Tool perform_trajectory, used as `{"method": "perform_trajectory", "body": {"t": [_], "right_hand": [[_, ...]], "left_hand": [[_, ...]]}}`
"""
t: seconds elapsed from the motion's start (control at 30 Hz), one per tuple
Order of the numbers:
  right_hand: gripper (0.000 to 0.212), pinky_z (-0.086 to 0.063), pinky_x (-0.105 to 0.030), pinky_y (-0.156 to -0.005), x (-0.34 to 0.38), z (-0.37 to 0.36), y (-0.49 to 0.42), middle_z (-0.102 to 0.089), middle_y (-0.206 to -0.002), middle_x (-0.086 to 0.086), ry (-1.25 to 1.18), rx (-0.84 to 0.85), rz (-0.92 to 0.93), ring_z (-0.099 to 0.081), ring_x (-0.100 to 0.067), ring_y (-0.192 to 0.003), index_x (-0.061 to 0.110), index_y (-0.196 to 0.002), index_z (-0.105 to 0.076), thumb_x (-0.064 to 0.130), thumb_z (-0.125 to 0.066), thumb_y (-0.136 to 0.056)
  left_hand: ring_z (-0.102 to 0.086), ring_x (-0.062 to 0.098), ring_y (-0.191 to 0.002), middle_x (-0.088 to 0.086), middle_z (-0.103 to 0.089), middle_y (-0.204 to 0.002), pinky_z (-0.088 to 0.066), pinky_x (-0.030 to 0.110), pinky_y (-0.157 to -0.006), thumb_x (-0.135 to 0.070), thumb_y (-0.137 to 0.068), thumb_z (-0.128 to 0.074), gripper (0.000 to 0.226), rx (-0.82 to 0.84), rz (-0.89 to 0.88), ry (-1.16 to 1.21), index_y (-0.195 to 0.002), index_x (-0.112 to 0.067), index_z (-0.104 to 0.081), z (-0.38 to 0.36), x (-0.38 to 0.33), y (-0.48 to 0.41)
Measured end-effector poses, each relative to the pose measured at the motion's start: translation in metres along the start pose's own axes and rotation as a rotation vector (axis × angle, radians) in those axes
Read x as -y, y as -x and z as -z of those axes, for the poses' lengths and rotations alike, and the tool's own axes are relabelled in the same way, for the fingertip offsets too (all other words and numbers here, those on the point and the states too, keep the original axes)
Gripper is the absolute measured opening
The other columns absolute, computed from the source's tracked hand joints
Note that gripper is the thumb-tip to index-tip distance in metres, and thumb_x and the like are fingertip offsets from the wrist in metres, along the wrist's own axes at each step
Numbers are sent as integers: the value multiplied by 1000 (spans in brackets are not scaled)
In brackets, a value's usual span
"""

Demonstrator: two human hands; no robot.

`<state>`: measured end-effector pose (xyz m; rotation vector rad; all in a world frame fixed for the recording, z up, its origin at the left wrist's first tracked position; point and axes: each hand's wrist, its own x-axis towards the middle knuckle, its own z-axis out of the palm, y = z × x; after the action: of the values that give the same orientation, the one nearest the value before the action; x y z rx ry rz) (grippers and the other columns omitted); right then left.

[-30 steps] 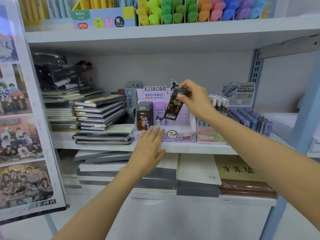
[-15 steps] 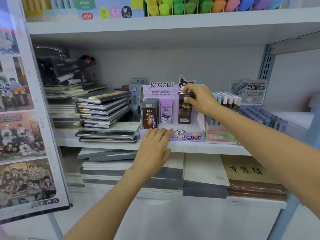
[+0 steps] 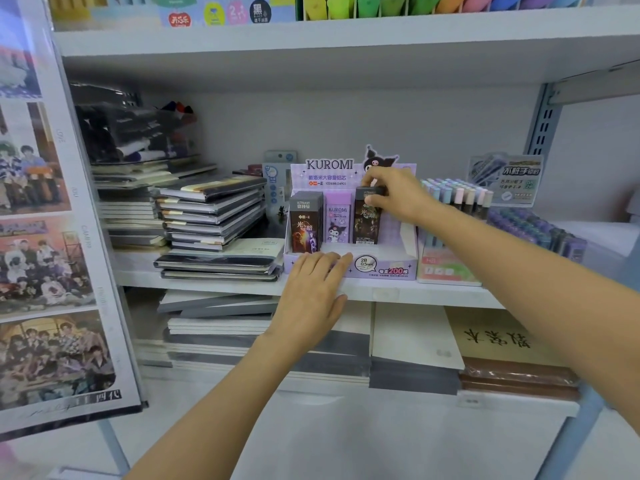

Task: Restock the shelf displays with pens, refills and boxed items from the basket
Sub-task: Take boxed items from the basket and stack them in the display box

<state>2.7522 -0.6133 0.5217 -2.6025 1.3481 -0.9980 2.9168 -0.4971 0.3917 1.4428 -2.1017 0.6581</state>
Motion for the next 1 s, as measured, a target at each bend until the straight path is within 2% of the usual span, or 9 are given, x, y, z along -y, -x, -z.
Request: {"method": "perform_trajectory", "body": {"t": [0.23,0.37,0.43,0.53,0.63,0.73,0.83,0.9,1.0], "right_hand": [[20,-47,-41,-87,3,-18,5,-51,-115,-9,163,-179,-11,-53,-28,-103,11,-106,-62,5,-66,-87],[26,-44,-31,-90,10,-16,19,-49,-122,-6,142,-216,55,-49,-21,-113,12,-115,-62,12,-65,-90],[21,-46,-29,-90,20,-20,43,-51,-115,-2,-12,-271,163,-52,-14,-103,12,-112,-62,11,-62,-91],[11,-48,-29,-71,34,-43,101,-57,-95,3,-222,-255,357,-55,-13,-77,9,-101,-66,10,-60,-91],[9,-45,-21,-65,32,-91,170,-63,-87,7,-299,-27,433,-54,-6,-71,15,-95,-66,17,-58,-93],[13,-48,-28,-66,9,-157,234,-65,-86,7,-273,310,355,-55,-6,-71,17,-94,-66,23,-55,-95],[17,-50,-35,-74,-28,-226,291,-68,-93,3,-248,617,123,-59,-13,-79,18,-98,-66,29,-53,-97],[20,-50,-35,-79,-54,-267,329,-69,-99,-2,-233,765,-63,-62,-18,-87,16,-104,-65,31,-53,-97],[27,-48,-31,-80,-83,-317,385,-67,-108,-9,-211,932,-345,-62,-26,-100,9,-113,-60,31,-54,-96]], "left_hand": [[-42,28,-126,7,-48,-137,-26,40,-112,-25,-92,-55,58,9,-10,-11,-146,-11,-38,-3,2,0],[-30,28,-140,8,-36,-151,-20,42,-116,-23,-94,-53,60,22,31,47,-149,-11,-33,-1,-4,5],[-33,30,-140,12,-38,-151,-26,45,-115,-13,-89,-56,58,-31,56,89,-144,-6,-40,-3,-13,18],[-50,31,-124,14,-55,-132,-40,43,-103,0,-76,-62,51,-149,105,156,-126,-4,-58,-26,-26,58],[-60,33,-94,15,-63,-110,-49,42,-75,6,-71,-67,44,-21,138,214,-114,-2,-63,-66,-40,113],[-61,33,-71,17,-65,-94,-49,37,-56,10,-65,-72,45,262,201,295,-108,2,-66,-115,-57,181],[-60,34,-106,14,-61,-122,-49,38,-84,-2,-83,-63,38,542,310,381,-121,-4,-62,-160,-76,253],[-43,28,-134,9,-44,-147,-35,36,-108,-14,-95,-53,43,694,379,422,-137,-10,-50,-182,-91,296],[-15,21,-149,3,-11,-161,-12,31,-119,-27,-103,-40,55,855,400,399,-153,-13,-21,-201,-110,339]]}}
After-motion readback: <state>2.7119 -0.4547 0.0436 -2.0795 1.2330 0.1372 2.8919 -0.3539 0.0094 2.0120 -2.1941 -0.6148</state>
